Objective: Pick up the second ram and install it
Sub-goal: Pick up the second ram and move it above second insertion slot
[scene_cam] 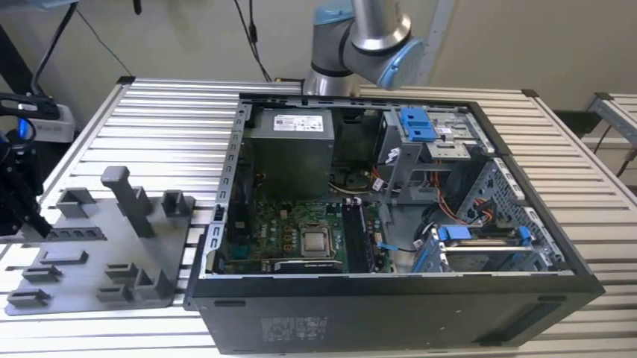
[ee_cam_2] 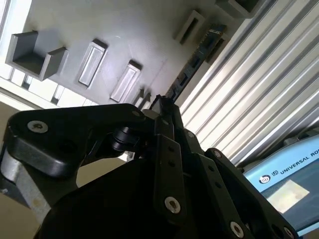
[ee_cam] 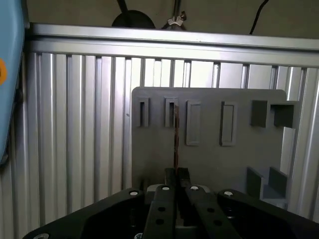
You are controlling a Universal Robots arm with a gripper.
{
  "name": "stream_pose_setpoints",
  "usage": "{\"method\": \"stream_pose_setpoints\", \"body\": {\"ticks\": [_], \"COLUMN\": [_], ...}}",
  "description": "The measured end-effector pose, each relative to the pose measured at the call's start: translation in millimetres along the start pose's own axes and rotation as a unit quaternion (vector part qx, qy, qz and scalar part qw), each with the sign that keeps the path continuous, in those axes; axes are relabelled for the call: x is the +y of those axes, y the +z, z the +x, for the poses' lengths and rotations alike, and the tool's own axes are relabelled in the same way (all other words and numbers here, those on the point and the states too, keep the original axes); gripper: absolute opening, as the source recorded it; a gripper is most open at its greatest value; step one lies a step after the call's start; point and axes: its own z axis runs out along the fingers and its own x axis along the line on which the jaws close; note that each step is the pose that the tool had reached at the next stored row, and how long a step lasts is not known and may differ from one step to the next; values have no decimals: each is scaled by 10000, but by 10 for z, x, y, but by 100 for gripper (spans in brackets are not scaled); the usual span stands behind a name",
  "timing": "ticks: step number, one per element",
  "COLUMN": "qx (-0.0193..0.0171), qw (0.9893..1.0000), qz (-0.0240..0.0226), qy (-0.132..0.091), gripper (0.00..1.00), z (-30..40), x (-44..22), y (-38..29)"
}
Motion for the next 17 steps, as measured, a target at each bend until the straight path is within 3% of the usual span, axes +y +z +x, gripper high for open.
{"method": "stream_pose_setpoints", "body": {"ticks": [17], "qx": [0], "qw": [9999], "qz": [-19], "qy": [106], "gripper": [14], "z": [0], "x": [-4], "y": [-205]}}
